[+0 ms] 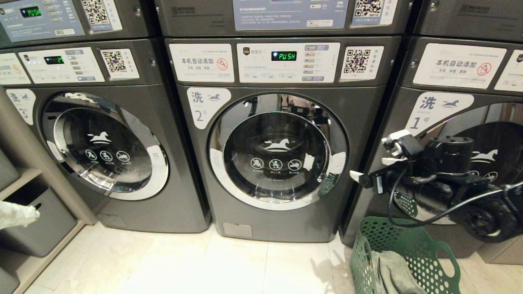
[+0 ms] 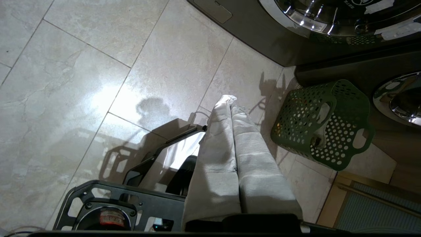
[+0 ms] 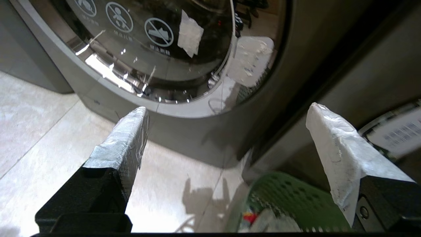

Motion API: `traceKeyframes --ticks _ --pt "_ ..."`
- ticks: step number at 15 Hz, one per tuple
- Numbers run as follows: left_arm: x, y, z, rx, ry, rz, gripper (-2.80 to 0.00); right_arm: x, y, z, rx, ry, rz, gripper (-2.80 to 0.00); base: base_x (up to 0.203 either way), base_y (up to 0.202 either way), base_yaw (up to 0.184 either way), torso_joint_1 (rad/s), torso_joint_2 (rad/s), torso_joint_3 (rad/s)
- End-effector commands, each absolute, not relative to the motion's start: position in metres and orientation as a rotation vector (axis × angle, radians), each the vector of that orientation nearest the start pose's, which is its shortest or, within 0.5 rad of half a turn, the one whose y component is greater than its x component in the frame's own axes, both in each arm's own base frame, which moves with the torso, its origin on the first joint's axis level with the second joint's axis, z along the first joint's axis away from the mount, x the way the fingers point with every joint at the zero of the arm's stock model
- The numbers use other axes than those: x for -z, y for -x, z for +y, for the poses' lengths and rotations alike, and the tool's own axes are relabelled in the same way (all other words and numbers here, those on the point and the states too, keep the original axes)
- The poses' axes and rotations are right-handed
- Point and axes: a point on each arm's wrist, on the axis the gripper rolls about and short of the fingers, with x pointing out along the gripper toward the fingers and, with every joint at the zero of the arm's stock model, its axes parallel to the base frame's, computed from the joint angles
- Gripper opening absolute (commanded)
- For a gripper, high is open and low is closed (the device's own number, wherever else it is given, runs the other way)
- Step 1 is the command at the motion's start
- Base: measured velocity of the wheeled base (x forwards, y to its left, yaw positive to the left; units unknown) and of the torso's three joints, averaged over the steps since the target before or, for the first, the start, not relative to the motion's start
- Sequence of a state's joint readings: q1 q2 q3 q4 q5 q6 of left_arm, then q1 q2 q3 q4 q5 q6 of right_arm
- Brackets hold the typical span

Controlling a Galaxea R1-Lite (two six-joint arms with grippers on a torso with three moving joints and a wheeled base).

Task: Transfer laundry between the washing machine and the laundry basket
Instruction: Press the washing machine door tightly with the right hand

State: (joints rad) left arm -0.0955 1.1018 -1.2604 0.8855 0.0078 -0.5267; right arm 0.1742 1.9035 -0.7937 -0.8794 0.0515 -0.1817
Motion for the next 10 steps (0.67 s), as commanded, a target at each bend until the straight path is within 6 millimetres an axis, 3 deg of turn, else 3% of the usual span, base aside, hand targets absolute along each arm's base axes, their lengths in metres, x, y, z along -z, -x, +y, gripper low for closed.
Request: traceKeyframes --ticks 1,6,10 --pt "-0.299 -0.085 -0.008 -0.117 0.463 0.707 -2.80 -0.081 -0.377 0.075 -0.265 0.202 0.250 0.00 0.000 0.000 0.000 0.000 0.00 0.000" --pt "-0.300 -0.077 -0.006 -0.148 0.443 0.675 -2.80 -0.074 -0.434 0.081 -0.121 0.215 0.133 0.00 0.000 0.000 0.000 0.000 0.00 0.000" --pt "-0.299 -0.078 -0.006 -0.152 0.443 0.682 -2.80 -0.065 -0.450 0.070 -0.036 0.263 0.127 0.00 0.000 0.000 0.000 0.000 0.00 0.000"
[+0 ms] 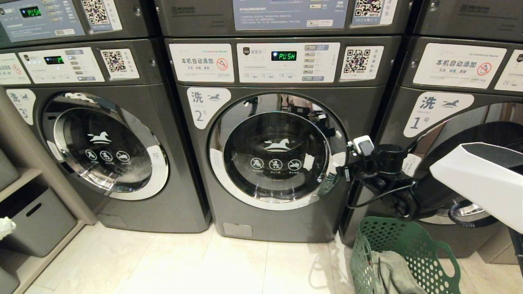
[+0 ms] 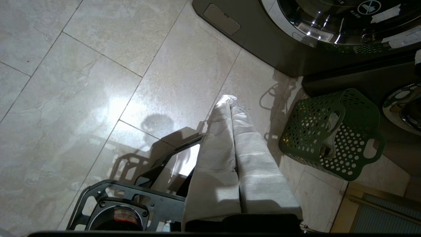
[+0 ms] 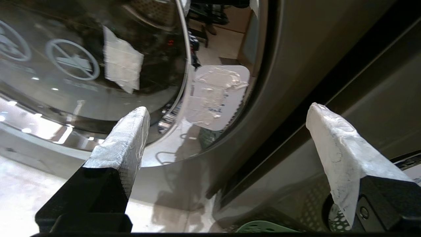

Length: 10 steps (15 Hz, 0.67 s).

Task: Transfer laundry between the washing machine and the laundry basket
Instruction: Press the washing machine door tightly with the right hand

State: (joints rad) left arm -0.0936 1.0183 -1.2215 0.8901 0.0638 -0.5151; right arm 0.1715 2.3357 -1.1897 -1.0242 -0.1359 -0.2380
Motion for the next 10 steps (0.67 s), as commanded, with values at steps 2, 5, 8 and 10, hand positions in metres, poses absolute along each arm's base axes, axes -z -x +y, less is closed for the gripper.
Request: traceKeyframes --ticks 2,5,8,10 --pt "-0.299 -0.078 -0.006 -0.148 0.427 0.681 -2.80 -0.064 -0.458 0.065 -0.020 0.261 0.110 0.00 0.000 0.000 0.000 0.000 0.00 0.000" --pt "-0.300 -0.077 -0.006 -0.141 0.410 0.678 -2.80 -0.064 -0.475 0.060 0.014 0.257 0.070 0.00 0.000 0.000 0.000 0.000 0.00 0.000" --pt "-0.301 -0.077 -0.006 -0.135 0.396 0.675 -2.80 -0.062 -0.482 0.061 0.002 0.242 0.050 0.00 0.000 0.000 0.000 0.000 0.00 0.000" --pt "-0.301 -0.077 -0.006 -0.133 0.389 0.676 -2.80 -0.057 -0.483 0.059 0.018 0.248 0.062 0.00 0.000 0.000 0.000 0.000 0.00 0.000"
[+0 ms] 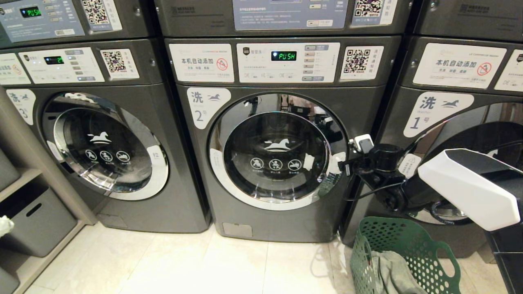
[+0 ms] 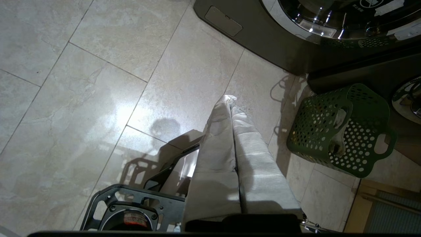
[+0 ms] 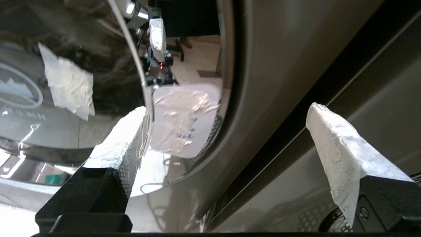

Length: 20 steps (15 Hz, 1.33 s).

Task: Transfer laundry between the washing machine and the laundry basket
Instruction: Press the washing machine door tightly with the right hand

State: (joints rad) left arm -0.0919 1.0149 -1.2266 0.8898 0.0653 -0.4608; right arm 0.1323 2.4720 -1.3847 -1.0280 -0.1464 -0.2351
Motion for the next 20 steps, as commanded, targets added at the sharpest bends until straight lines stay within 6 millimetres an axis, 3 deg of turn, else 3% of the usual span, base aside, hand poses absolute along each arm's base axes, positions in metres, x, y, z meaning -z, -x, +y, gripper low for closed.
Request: traceKeyframes --ticks 1,2,5,6,13,20 --pt "-0.300 -0.077 -0.006 -0.133 0.389 0.677 -2.80 -0.062 -0.482 0.058 0.030 0.248 0.052 0.00 0.000 0.000 0.000 0.000 0.00 0.000" --pt "-0.299 -0.078 -0.006 -0.134 0.389 0.682 -2.80 -0.072 -0.478 0.059 0.039 0.248 0.042 0.00 0.000 0.000 0.000 0.000 0.00 0.000" --pt "-0.298 -0.082 -0.006 -0.136 0.387 0.691 -2.80 -0.071 -0.454 0.060 0.027 0.256 0.109 0.00 0.000 0.000 0.000 0.000 0.00 0.000" --pt "-0.298 -0.082 -0.006 -0.137 0.387 0.692 -2.80 -0.069 -0.447 0.060 0.028 0.257 0.124 -2.80 0.000 0.000 0.000 0.000 0.00 0.000" --pt "-0.295 -0.081 -0.006 -0.139 0.387 0.704 -2.80 -0.061 -0.446 0.060 0.030 0.250 0.114 -2.80 0.000 0.000 0.000 0.000 0.00 0.000" --pt "-0.296 -0.066 -0.004 -0.151 0.357 0.663 -2.80 -0.047 -0.490 0.066 0.044 0.238 0.025 -2.80 0.000 0.000 0.000 0.000 0.00 0.000"
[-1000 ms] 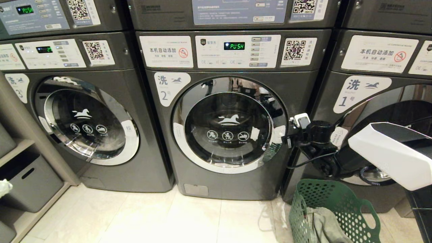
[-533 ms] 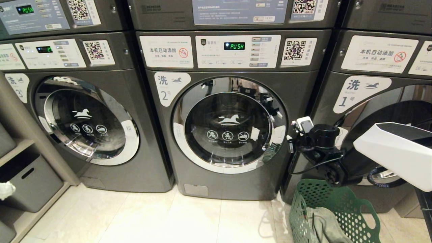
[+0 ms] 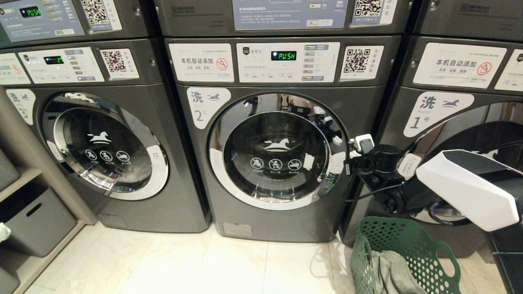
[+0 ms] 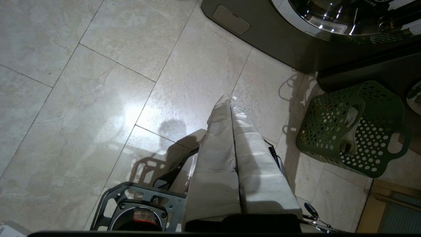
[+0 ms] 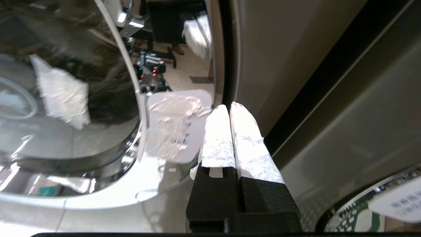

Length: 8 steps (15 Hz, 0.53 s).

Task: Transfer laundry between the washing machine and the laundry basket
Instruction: Press the washing machine door tightly with the right hand

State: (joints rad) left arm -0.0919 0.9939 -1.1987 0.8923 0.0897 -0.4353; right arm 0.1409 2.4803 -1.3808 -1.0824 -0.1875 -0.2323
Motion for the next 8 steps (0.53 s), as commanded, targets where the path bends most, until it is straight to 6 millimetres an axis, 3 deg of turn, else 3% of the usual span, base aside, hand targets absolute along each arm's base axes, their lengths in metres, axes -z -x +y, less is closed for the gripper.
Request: traceKeyframes --ticks 1,8 --pt "-0.297 -0.065 -0.004 -0.159 0.354 0.660 -2.80 -0.045 -0.495 0.066 0.047 0.239 0.015 -2.80 0.000 0.000 0.000 0.000 0.00 0.000" --pt "-0.297 -0.066 -0.003 -0.175 0.350 0.649 -2.80 -0.037 -0.532 0.070 0.062 0.220 -0.102 -2.80 0.000 0.000 0.000 0.000 0.00 0.000"
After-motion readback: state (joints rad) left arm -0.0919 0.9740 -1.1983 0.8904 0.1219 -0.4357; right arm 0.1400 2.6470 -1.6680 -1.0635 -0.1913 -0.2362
